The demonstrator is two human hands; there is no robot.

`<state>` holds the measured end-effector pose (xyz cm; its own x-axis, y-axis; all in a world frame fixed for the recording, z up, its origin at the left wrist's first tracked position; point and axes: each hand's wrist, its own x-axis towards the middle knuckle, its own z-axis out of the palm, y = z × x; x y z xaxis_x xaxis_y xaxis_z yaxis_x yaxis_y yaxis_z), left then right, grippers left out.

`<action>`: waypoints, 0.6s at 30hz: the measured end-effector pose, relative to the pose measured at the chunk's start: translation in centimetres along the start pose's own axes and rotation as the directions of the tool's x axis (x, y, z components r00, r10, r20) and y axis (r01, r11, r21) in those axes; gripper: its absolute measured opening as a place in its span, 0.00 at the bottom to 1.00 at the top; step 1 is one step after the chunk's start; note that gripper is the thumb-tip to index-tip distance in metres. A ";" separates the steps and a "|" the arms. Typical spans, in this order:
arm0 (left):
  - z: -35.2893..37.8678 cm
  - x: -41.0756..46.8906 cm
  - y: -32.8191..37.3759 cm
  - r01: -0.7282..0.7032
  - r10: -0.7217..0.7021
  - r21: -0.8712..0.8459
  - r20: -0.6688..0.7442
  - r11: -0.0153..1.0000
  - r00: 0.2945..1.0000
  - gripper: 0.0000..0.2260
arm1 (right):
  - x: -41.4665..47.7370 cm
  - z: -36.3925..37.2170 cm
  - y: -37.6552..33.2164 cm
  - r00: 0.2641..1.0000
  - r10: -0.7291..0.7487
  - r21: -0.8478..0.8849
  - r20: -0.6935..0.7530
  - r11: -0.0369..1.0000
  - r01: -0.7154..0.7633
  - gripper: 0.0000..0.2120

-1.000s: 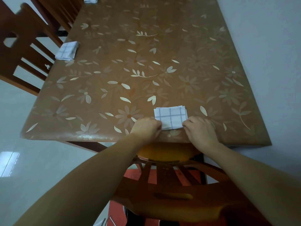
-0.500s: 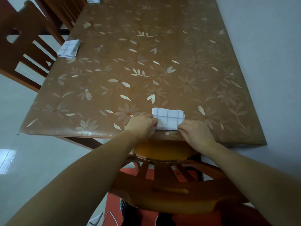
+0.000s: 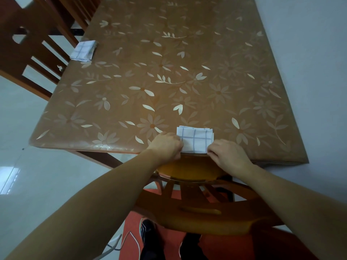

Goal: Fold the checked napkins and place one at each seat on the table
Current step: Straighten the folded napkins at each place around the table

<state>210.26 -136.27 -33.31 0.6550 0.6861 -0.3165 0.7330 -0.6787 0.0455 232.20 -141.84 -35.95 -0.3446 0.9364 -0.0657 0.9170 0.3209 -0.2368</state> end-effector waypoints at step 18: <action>2.7 1.8 -1.9 0.034 -0.033 -0.017 0.076 0.999 0.997 0.29 | 1.0 0.7 -0.7 0.970 0.239 -0.145 0.040 0.962 -0.231 0.27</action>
<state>209.61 -134.45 -36.54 0.6150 0.6861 -0.3887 0.7578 -0.6504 0.0511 231.04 -141.22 -36.56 -0.1235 0.9796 -0.1587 0.9910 0.1133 -0.0717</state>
